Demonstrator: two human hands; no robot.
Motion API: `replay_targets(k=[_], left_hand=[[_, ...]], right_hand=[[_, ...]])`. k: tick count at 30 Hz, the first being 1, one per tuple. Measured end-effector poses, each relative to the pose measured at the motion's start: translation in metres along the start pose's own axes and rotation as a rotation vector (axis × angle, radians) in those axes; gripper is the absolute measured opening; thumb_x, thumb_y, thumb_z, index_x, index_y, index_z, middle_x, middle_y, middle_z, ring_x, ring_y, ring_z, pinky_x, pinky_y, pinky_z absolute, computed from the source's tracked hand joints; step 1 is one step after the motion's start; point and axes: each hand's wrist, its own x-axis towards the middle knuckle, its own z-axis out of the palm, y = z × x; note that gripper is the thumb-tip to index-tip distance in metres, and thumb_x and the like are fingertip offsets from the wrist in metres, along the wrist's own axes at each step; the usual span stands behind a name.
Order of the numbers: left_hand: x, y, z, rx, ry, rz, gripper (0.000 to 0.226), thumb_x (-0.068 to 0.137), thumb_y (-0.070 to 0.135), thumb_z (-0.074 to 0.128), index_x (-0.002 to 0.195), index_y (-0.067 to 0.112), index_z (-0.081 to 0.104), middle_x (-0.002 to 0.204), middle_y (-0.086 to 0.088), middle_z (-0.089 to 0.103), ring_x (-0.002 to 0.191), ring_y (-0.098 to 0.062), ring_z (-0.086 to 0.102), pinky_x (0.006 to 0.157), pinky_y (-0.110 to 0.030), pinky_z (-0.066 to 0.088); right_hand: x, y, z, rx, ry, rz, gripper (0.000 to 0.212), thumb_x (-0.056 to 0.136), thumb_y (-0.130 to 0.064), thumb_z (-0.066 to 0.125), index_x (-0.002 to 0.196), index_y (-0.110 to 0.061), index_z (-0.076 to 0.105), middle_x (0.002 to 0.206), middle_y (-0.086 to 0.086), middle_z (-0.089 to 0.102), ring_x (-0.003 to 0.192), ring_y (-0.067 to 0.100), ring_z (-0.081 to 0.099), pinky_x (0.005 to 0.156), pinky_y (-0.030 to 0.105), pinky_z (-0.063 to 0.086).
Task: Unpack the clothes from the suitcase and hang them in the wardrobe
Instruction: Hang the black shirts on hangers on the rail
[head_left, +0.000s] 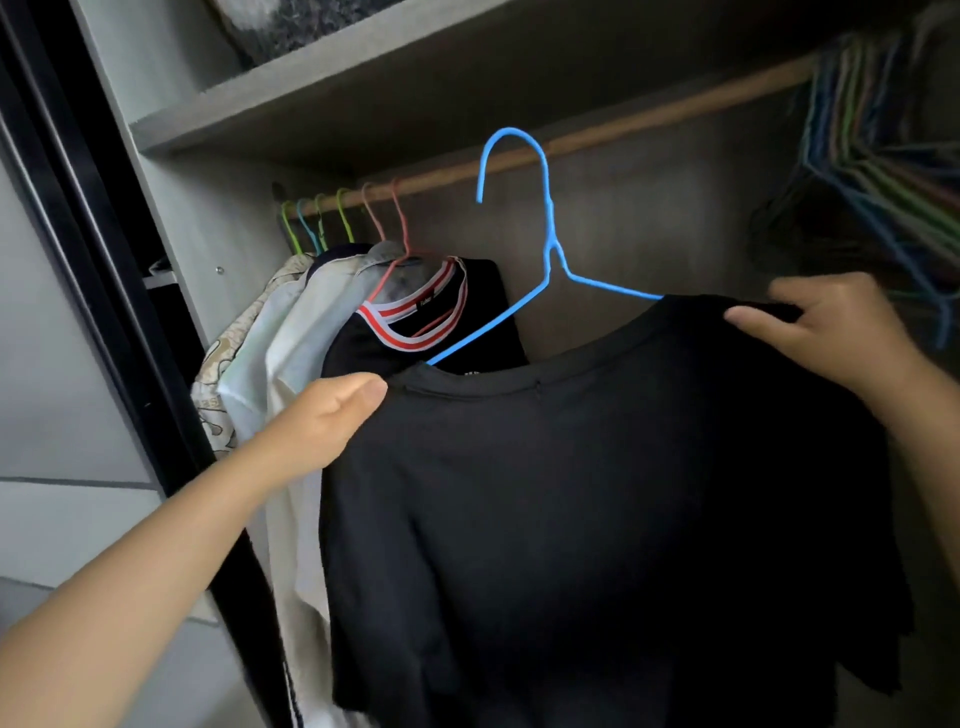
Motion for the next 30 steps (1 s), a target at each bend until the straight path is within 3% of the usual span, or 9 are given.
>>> replay_targets(k=[4,6,8,13,16,19,23,26,30], left_hand=[[0.003,-0.003,-0.02,-0.372,-0.188,-0.169,0.095,0.05,0.077,0.062,0.085,-0.011,0.053,0.078,-0.011,0.053,0.077,-0.018,0.048,0.069,-0.027,0.042],[0.007,-0.003,-0.021,-0.268,-0.257,-0.213,0.077,0.059,0.069,0.059,0.083,-0.004,0.056,0.077,-0.006,0.055,0.078,-0.016,0.048,0.073,-0.027,0.04],[0.013,-0.003,-0.013,-0.036,-0.271,-0.213,0.035,0.078,0.053,0.047,0.064,0.023,0.06,0.067,0.011,0.055,0.067,-0.001,0.047,0.071,-0.02,0.038],[0.021,-0.003,0.012,0.192,-0.432,-0.396,0.03,0.098,0.015,0.038,0.079,0.006,0.06,0.08,-0.001,0.058,0.075,-0.011,0.049,0.066,-0.015,0.039],[0.025,0.0,0.02,0.36,-0.204,-0.307,0.029,0.092,0.013,0.045,0.065,0.021,0.048,0.066,0.005,0.052,0.065,-0.013,0.048,0.059,-0.016,0.036],[0.027,0.011,0.029,0.254,0.07,-0.252,0.026,0.091,0.02,0.051,0.065,0.023,0.049,0.065,0.004,0.053,0.061,-0.011,0.048,0.059,-0.017,0.036],[0.038,0.041,0.05,0.018,-0.155,-0.362,0.029,0.094,0.026,0.047,0.068,0.018,0.055,0.067,0.003,0.056,0.06,-0.008,0.051,0.06,-0.019,0.043],[0.062,0.077,0.065,-0.24,-0.232,-0.478,0.033,0.097,0.033,0.04,0.104,0.008,0.06,0.08,-0.003,0.061,0.069,-0.012,0.057,0.065,-0.023,0.049],[0.1,0.105,0.086,-0.663,-0.275,-0.66,0.052,0.097,0.036,0.042,0.141,0.015,0.023,0.123,-0.023,0.053,0.104,-0.035,0.059,0.076,-0.038,0.05]], right_hand=[[-0.013,0.006,0.003,-0.054,0.081,-0.046,0.048,0.072,-0.055,0.039,0.049,-0.013,0.036,0.043,0.019,0.047,0.045,0.025,0.052,0.051,0.026,0.024],[-0.016,0.005,0.004,0.002,0.086,-0.111,0.057,0.078,-0.059,0.041,0.046,-0.013,0.032,0.039,0.01,0.035,0.045,0.012,0.04,0.049,0.026,0.015],[-0.015,0.004,0.009,-0.018,0.115,-0.186,0.068,0.084,-0.065,0.032,0.044,-0.011,0.032,0.036,0.011,0.034,0.046,0.007,0.035,0.05,0.029,0.015],[-0.014,-0.003,0.011,-0.063,0.017,-0.053,0.052,0.075,-0.05,0.051,0.045,-0.016,0.025,0.039,0.004,0.027,0.043,0.012,0.035,0.051,0.027,0.013],[-0.009,0.0,0.003,-0.093,-0.251,0.174,0.055,0.078,-0.036,0.067,0.042,-0.014,0.031,0.042,0.003,0.033,0.051,0.02,0.041,0.053,0.033,0.014],[-0.011,-0.004,-0.01,-0.116,-0.331,0.346,0.042,0.08,-0.035,0.067,0.057,-0.002,0.056,0.058,0.014,0.055,0.064,0.028,0.053,0.058,0.036,0.034],[-0.015,-0.024,-0.033,-0.098,-0.257,0.396,0.04,0.084,-0.031,0.064,0.056,-0.005,0.051,0.054,0.009,0.049,0.057,0.021,0.048,0.054,0.033,0.033],[-0.024,-0.045,-0.035,-0.183,-0.192,0.355,0.036,0.085,-0.032,0.061,0.066,-0.002,0.056,0.06,0.011,0.056,0.066,0.03,0.056,0.061,0.037,0.042],[-0.038,-0.067,-0.021,-0.258,-0.106,0.177,0.046,0.081,-0.026,0.065,0.052,-0.016,0.031,0.044,-0.004,0.034,0.047,0.032,0.052,0.044,0.029,0.031]])
